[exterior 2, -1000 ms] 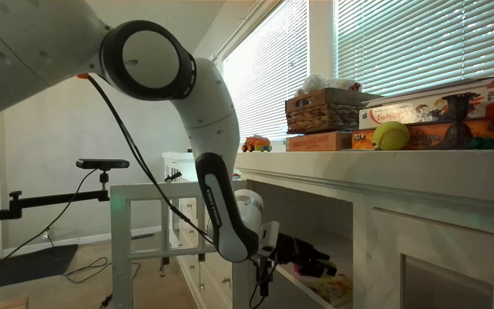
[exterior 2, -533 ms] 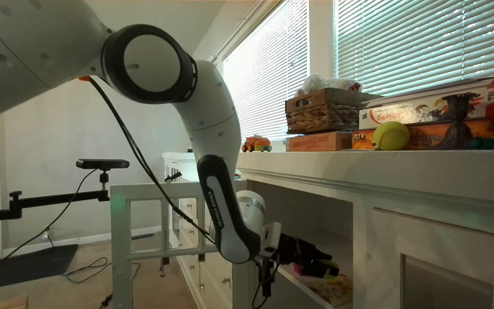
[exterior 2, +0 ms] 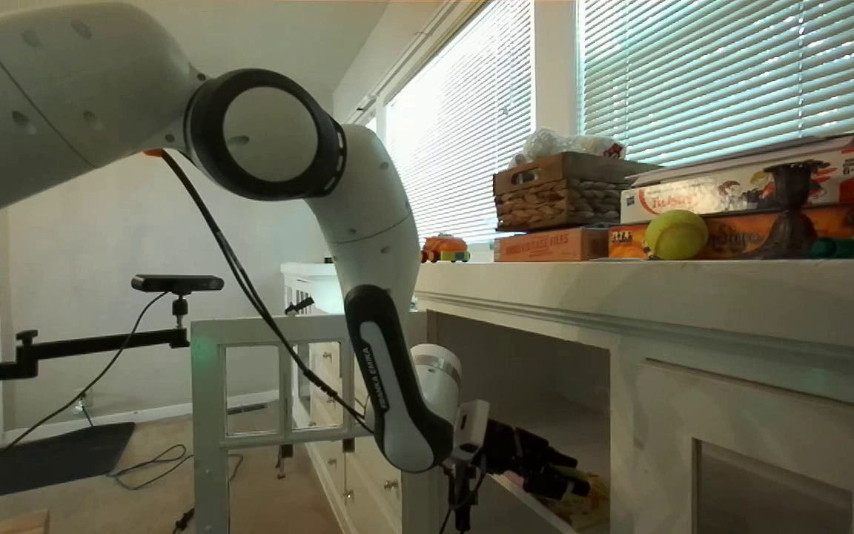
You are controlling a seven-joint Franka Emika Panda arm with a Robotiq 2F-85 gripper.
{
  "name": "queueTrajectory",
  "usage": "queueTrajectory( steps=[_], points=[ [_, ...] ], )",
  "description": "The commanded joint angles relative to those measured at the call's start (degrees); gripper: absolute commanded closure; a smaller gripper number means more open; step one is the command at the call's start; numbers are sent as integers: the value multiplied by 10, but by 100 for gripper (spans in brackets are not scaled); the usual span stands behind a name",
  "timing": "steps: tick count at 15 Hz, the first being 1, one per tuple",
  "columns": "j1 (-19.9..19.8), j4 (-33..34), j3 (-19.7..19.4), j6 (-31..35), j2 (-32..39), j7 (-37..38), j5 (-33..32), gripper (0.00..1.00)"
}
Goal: Place the stacked bowls in the cabinet then unstack them.
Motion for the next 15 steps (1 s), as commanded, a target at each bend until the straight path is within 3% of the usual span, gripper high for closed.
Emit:
queueTrajectory(
  steps=[1, 2, 9, 10, 11, 13, 15],
  points=[
    [-1, 30, 5, 2, 23, 7, 5, 63],
    [27, 37, -26, 17, 20, 19, 22, 63],
    [53, 72, -53, 36, 34, 13, 43, 63],
    [56, 75, -55, 37, 35, 12, 47, 13],
    [58, 79, -57, 39, 36, 11, 48, 12],
    [62, 85, -61, 42, 39, 12, 52, 2],
    [65, 90, -64, 43, 42, 12, 56, 0]
  ],
)
